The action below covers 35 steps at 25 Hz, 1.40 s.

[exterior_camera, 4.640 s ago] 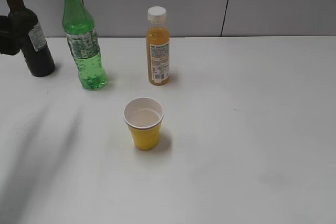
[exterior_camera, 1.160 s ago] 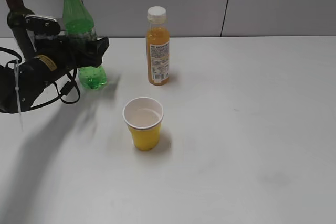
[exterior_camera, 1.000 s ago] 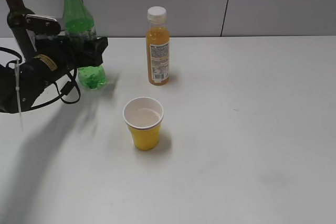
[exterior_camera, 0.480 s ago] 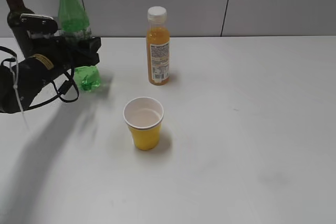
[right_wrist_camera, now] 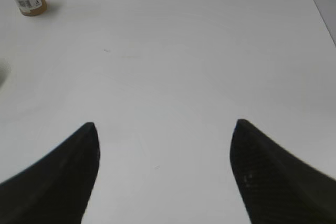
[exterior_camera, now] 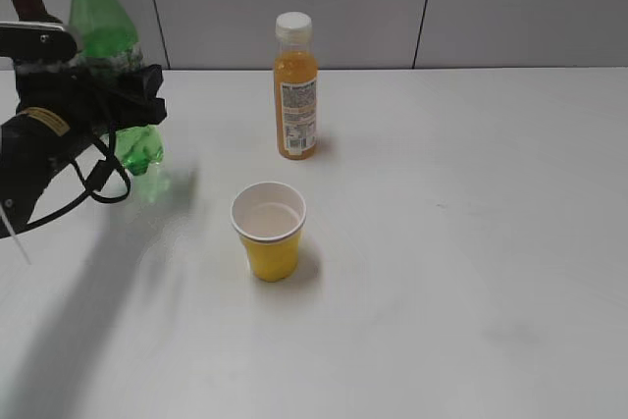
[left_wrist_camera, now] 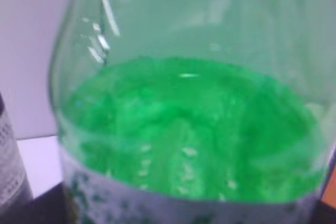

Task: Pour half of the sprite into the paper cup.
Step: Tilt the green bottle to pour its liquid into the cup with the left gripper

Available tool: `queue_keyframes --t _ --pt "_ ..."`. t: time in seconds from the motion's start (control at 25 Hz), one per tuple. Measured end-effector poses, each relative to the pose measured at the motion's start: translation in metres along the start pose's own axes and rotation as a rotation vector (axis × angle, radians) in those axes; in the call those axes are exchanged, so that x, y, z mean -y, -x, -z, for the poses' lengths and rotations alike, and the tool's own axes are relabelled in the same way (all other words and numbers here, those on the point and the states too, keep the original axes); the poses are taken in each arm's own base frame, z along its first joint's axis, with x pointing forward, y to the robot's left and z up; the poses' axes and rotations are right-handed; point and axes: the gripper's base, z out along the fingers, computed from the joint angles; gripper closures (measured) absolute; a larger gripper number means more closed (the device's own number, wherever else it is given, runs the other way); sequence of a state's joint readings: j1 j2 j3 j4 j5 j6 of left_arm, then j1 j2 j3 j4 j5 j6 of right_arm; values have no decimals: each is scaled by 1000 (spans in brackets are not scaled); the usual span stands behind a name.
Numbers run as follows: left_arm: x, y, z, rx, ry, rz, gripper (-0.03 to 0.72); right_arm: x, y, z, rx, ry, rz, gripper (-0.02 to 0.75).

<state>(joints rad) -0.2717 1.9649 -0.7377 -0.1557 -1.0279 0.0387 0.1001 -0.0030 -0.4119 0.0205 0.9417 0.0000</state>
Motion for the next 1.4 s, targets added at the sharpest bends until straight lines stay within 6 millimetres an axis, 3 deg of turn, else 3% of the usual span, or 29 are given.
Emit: queue_keyframes --t 0.44,0.64,0.88,1.4 --pt "4 15 51 -9 176 -86 223 0 0 0 0 0 0 155" --pt "17 10 72 10 156 -123 223 0 0 0 0 0 0 155" --pt "27 -10 97 -79 166 -170 223 0 0 0 0 0 0 155" --pt "35 -13 103 -116 154 -433 223 0 0 0 0 0 0 155"
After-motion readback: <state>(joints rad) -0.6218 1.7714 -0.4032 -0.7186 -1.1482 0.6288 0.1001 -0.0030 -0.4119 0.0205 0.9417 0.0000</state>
